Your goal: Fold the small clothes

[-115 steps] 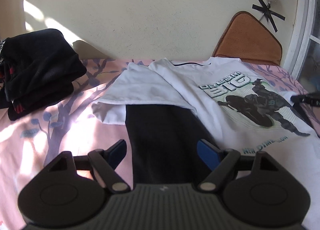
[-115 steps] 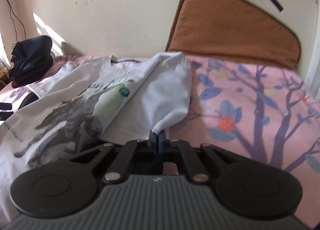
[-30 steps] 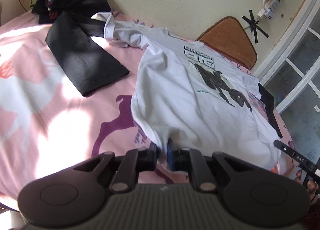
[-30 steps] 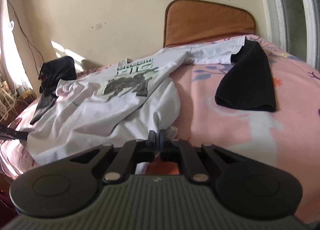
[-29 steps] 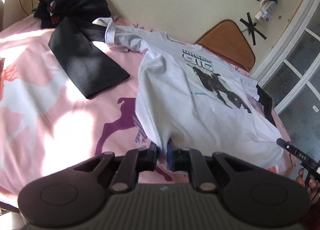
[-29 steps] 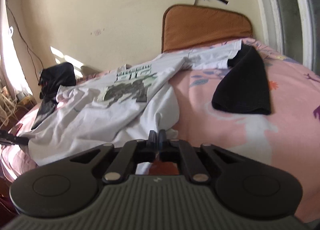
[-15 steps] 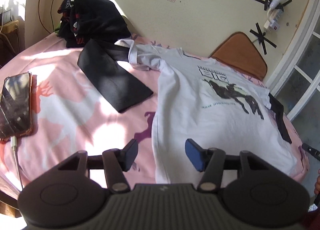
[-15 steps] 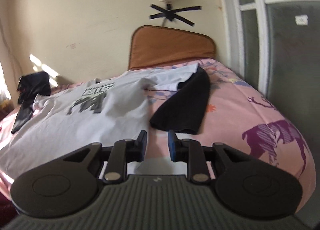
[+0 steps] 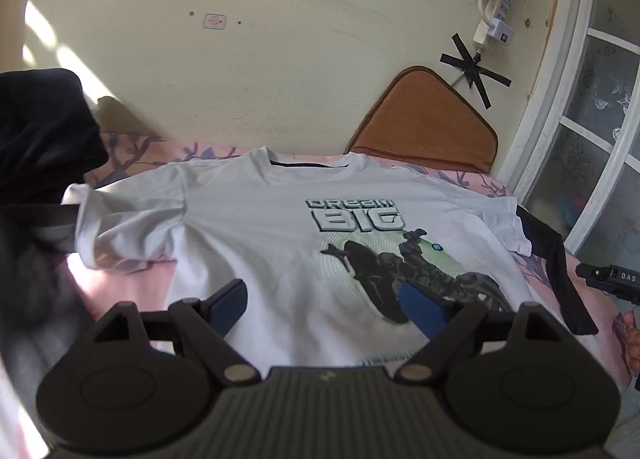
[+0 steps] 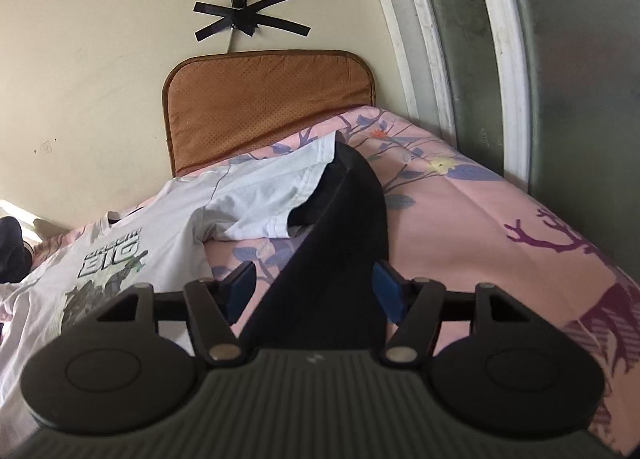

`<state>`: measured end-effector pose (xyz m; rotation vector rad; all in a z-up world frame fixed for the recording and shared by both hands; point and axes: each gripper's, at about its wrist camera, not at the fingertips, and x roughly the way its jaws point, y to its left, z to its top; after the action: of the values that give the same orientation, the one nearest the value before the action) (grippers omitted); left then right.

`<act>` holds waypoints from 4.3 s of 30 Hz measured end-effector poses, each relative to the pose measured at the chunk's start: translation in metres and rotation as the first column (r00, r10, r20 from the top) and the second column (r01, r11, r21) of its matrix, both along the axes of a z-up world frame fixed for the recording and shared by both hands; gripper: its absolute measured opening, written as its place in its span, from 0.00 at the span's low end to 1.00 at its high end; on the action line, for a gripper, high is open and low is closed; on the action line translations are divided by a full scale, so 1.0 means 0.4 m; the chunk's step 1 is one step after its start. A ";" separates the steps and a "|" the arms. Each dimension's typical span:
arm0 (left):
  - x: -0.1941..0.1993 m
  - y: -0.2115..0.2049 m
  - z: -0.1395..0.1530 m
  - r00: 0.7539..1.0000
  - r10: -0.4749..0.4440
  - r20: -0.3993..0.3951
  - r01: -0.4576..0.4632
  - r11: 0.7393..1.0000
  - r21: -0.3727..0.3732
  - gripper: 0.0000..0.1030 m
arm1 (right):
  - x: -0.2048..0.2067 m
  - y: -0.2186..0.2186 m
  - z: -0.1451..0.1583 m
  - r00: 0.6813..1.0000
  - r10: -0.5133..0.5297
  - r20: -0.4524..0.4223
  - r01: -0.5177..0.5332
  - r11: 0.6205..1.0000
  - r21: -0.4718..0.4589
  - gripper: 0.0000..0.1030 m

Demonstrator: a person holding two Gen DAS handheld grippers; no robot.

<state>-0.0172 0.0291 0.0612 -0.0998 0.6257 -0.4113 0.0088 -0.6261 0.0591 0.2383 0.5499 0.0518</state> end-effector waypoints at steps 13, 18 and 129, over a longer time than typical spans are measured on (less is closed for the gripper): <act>0.156 0.069 -0.050 0.999 -0.003 0.051 0.004 1.000 -0.018 0.97 | 0.183 0.065 0.174 0.998 -0.032 0.045 0.033 0.999 -0.006 0.04; 0.198 0.188 -0.073 0.998 0.064 -0.022 -0.067 0.967 -0.245 0.97 | 0.266 0.310 0.361 0.960 0.247 0.130 -0.251 0.968 0.016 0.04; 0.341 0.122 0.009 0.950 0.298 0.097 -0.291 0.953 -0.081 0.96 | 0.421 0.330 0.105 0.976 0.207 -0.061 -0.201 0.975 0.093 0.34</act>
<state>0.1192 0.0778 0.0648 -0.2293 0.4807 -0.1458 0.1771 -0.4940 0.1009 0.2680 0.6423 0.2682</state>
